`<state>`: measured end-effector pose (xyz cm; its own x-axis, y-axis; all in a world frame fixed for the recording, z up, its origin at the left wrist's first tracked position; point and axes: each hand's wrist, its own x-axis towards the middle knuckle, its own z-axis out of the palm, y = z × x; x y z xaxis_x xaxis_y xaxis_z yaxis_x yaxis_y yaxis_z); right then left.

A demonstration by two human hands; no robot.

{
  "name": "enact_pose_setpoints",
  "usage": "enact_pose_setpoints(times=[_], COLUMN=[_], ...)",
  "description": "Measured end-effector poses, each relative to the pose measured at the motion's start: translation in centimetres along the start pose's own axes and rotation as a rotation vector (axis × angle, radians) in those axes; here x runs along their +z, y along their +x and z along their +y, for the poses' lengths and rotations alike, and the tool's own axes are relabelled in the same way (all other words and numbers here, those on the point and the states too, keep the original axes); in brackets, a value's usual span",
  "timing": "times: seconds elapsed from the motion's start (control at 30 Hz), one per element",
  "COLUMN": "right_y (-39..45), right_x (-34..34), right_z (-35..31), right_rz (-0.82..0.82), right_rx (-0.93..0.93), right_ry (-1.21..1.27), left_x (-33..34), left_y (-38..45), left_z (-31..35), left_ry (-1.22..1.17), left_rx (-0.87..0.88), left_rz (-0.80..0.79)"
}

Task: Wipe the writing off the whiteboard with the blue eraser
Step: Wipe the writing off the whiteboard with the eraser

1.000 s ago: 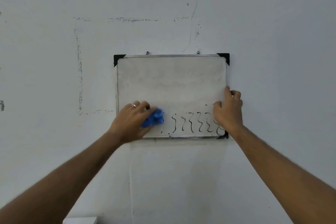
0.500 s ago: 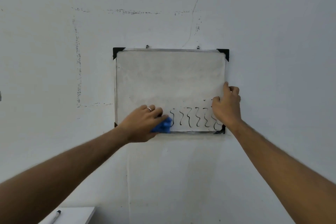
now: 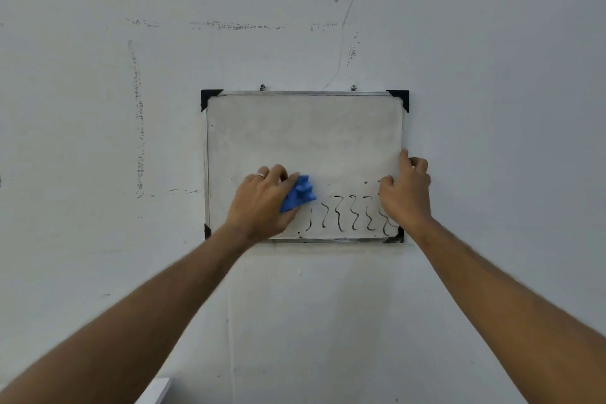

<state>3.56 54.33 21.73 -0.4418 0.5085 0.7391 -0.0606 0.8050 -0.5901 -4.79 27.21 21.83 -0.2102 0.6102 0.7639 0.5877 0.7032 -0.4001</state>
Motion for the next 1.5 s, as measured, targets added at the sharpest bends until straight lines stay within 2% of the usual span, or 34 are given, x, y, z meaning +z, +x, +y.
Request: enact_pose_setpoints(times=[0.1,0.13,0.17,0.27,0.3,0.33,0.4,0.47,0.57,0.6,0.63,0.73,0.77,0.8,0.9,0.93,1.03,1.1,1.13,1.2,1.27,1.33,1.4,1.5], right_y=[0.0,0.0,0.0,-0.1,-0.1,-0.1,-0.1,-0.1,-0.1,-0.1,-0.1,0.0,0.0,0.0,-0.1,-0.1,-0.5,-1.0,-1.4,-2.3,-3.3,-4.4,-5.3,-6.1], right_x=[-0.2,-0.2,-0.2,-0.2,-0.1,-0.1,-0.2,-0.2,-0.2,-0.1,-0.2,-0.5,-0.5,-0.5,-0.5,-0.6,-0.8,-0.9,-1.0,-1.2,-1.5,-1.3,-0.9,-0.6], right_z=[0.1,0.1,0.2,0.3,0.3,0.2,0.3,0.3,0.3,0.4,0.5,0.6,0.6,0.7,0.8,0.7,0.7,0.5,0.3,-0.3,-1.0,-2.1,-3.3,-4.1], right_rz=[-0.002,-0.004,-0.006,-0.009,-0.011,-0.013,-0.015,-0.012,-0.010,-0.013,-0.017,-0.034,-0.037,-0.039,-0.045,-0.049,-0.050,0.010,0.051,0.099,0.005,-0.186,-0.318,-0.355], right_rx=[-0.008,-0.011,-0.011,-0.010,-0.012,-0.013,-0.015,-0.018,-0.024,-0.026,-0.027,-0.038,-0.039,-0.036,-0.031,-0.025,-0.014,-0.020,-0.039,-0.126,-0.183,-0.158,-0.068,0.046], right_ry=[0.000,0.001,0.005,0.010,0.012,0.013,0.013,0.016,0.019,0.018,0.015,0.012,0.014,0.019,0.031,0.034,0.000,-0.049,-0.053,-0.029,-0.011,0.054,0.167,0.300], left_x=[2.1,2.1,1.8,0.6,0.8,1.4,2.6,2.1,0.5,0.5,1.0,2.6,2.4,2.0,1.1,1.4,3.3,3.4,3.3,3.2,3.0,2.6,1.9,0.7], left_y=[-1.8,-1.6,-0.8,0.7,0.3,-0.2,-1.2,-0.4,1.9,1.9,1.6,0.2,0.5,1.1,2.1,1.8,0.0,-0.1,-0.1,-0.5,-0.6,0.0,0.8,1.3], left_z=[2.2,2.0,1.4,1.0,1.4,2.0,2.8,2.2,1.6,1.9,2.5,3.6,3.2,2.9,3.3,4.0,5.8,5.9,6.1,7.3,9.0,10.4,11.8,13.5], left_ry=[0.044,0.075,0.089,0.038,0.012,0.003,0.059,0.114,0.021,-0.005,-0.009,0.064,0.086,0.100,0.020,-0.008,0.001,-0.025,-0.072,-0.253,-0.481,-0.679,-0.817,-1.026], left_rx=[0.294,0.342,0.328,0.054,0.029,0.074,0.284,0.339,0.047,0.013,0.056,0.369,0.398,0.375,0.096,0.067,0.220,0.206,0.139,-0.113,-0.376,-0.528,-0.571,-0.485], left_rz=[-0.146,-0.170,-0.145,-0.021,-0.002,-0.009,-0.090,-0.098,0.011,0.029,0.023,-0.096,-0.111,-0.092,0.017,0.043,-0.038,-0.047,-0.029,0.026,0.091,0.132,0.175,0.230])
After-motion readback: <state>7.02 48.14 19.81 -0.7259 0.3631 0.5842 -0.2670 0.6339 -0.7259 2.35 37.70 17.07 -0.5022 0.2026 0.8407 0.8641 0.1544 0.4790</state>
